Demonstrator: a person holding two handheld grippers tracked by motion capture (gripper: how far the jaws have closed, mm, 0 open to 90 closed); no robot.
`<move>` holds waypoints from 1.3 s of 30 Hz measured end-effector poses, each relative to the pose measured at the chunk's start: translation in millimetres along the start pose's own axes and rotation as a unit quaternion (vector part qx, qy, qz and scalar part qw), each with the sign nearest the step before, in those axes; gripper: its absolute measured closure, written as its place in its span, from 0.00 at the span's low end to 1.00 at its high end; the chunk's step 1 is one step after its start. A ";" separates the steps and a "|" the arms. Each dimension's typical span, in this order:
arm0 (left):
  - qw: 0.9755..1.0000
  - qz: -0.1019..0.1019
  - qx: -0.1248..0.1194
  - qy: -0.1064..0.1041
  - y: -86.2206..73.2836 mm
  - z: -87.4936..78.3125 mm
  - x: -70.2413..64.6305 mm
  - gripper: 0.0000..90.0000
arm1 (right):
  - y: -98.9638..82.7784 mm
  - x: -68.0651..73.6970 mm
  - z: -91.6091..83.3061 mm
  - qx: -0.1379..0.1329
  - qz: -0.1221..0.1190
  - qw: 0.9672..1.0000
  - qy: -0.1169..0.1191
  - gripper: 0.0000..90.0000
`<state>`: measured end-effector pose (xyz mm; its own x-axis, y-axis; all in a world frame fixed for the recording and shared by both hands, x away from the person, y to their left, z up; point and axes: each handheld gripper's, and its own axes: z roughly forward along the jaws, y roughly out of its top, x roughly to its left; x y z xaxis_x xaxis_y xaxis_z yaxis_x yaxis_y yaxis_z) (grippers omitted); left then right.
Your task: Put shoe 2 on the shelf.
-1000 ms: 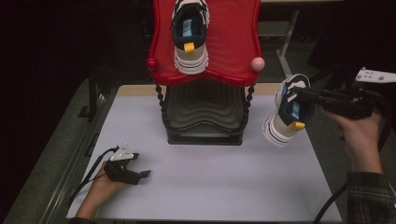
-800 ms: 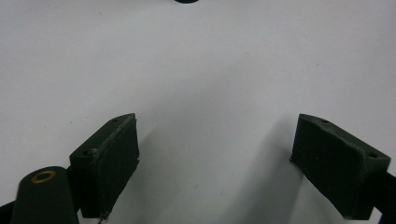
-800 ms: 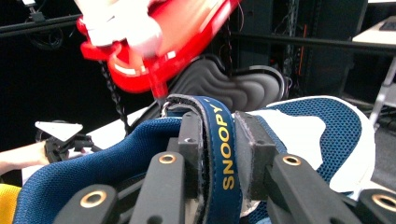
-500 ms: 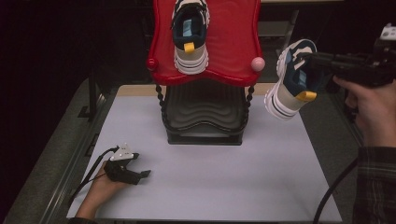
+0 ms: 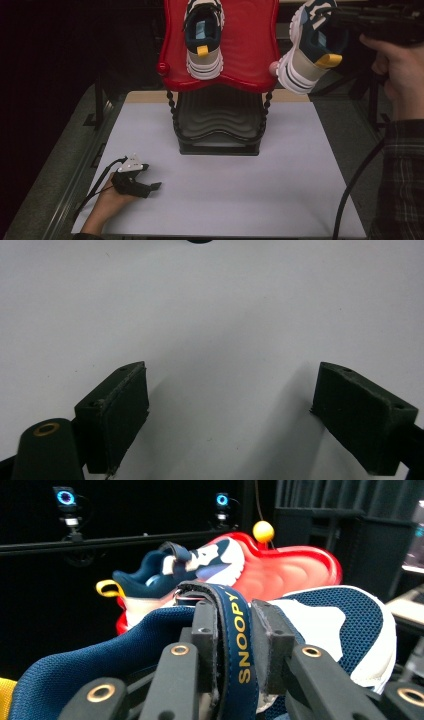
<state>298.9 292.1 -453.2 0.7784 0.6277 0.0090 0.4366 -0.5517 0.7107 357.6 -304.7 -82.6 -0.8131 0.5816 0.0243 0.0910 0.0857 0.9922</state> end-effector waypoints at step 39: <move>1.000 -0.001 -0.002 0.001 -0.1 0.1 -0.4 0.16 | 44.8 -0.9 164.0 0.087 -0.094 0.991 0.045 0.82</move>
<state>298.7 291.9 -453.4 0.7768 0.6297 0.0092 0.4365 -0.5489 0.7129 456.8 -168.7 -58.3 -0.8724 0.4685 -0.1398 0.0251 0.3284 0.9442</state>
